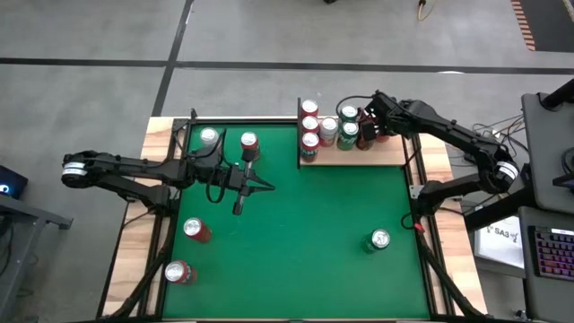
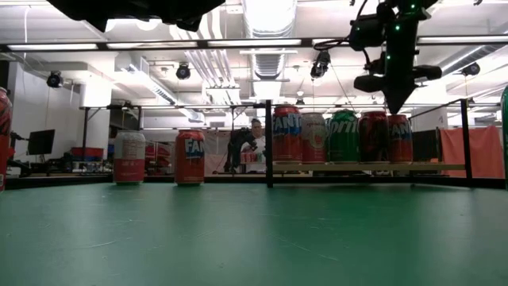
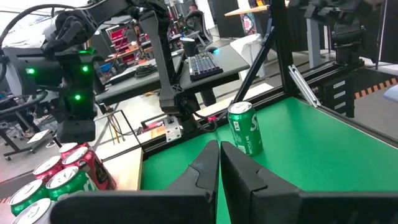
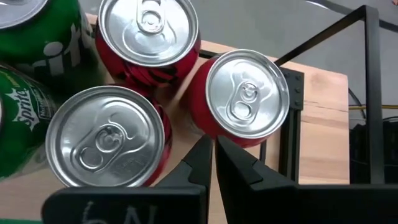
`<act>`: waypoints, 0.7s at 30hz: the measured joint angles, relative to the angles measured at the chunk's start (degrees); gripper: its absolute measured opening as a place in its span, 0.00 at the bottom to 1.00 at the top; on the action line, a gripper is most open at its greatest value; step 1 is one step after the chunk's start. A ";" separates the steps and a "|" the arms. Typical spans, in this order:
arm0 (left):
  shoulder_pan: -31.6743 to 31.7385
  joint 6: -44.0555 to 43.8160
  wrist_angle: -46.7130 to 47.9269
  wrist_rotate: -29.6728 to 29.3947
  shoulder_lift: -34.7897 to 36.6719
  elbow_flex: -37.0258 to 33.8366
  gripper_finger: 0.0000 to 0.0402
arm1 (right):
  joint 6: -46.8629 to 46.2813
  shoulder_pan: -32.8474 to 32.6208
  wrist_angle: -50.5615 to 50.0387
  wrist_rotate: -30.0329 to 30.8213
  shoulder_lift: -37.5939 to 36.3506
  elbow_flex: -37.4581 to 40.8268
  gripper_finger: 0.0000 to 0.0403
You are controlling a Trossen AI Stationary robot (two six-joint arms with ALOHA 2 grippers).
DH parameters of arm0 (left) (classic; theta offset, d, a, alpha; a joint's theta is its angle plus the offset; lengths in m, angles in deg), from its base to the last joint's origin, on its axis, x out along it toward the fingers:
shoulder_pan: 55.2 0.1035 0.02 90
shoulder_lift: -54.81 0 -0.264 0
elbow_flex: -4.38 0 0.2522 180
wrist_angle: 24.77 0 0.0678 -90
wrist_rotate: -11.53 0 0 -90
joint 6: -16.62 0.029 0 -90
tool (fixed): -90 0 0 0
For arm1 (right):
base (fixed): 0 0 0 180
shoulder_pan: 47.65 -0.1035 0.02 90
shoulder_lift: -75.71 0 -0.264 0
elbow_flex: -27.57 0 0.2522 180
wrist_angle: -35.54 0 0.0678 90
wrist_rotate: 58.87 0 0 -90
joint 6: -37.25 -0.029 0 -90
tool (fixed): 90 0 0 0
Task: Place canned beverage on shelf
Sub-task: Put the red soda can on the shelf
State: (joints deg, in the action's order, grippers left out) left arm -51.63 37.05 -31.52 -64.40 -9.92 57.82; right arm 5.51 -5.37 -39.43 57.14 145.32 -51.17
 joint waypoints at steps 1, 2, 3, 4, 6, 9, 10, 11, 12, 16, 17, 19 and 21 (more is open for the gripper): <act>0.00 0.00 0.01 0.01 0.00 0.00 0.00 | -0.05 0.00 0.04 0.12 0.00 0.19 0.03; 0.00 0.00 0.00 0.01 0.00 0.00 0.00 | -0.18 0.02 0.01 0.48 0.00 0.42 0.03; 0.00 0.00 0.01 0.02 0.00 0.00 0.00 | -0.22 0.02 -0.01 1.27 0.00 0.61 0.03; 0.00 0.00 0.02 0.02 0.00 0.00 0.00 | -0.19 0.02 0.04 2.01 0.00 0.80 0.03; 0.00 0.00 0.02 0.02 0.00 0.00 0.00 | -0.34 0.12 0.08 2.63 0.00 1.14 0.03; 0.00 0.00 0.02 0.02 0.00 0.00 0.00 | -0.41 0.16 0.20 3.09 0.02 1.48 0.03; 0.00 0.00 0.01 0.01 0.00 0.00 0.00 | -0.30 0.26 0.13 3.53 0.02 1.56 0.03; 0.00 0.00 0.00 0.00 0.00 0.00 0.00 | -0.27 0.35 0.10 3.96 0.02 1.64 0.03; 0.00 0.00 0.00 0.02 0.00 0.00 0.00 | -0.28 0.37 0.11 4.10 0.02 1.70 0.03; 0.00 0.00 0.00 0.02 0.00 0.00 0.00 | -0.25 0.39 0.17 5.58 0.02 1.73 0.03; 0.00 0.00 0.02 0.01 0.00 0.00 0.00 | -0.25 0.39 0.17 5.64 0.02 1.73 0.03; 0.00 0.00 0.00 0.02 0.00 0.00 0.00 | -0.25 0.39 0.16 5.66 -0.01 1.73 0.03; 0.00 0.00 0.02 0.00 0.00 0.00 0.00 | -0.25 0.38 0.02 5.66 -0.16 1.38 0.03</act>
State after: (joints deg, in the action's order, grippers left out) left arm -51.63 37.05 -31.50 -64.40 -9.92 57.82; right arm 5.26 -4.98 -39.41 62.81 145.16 -49.79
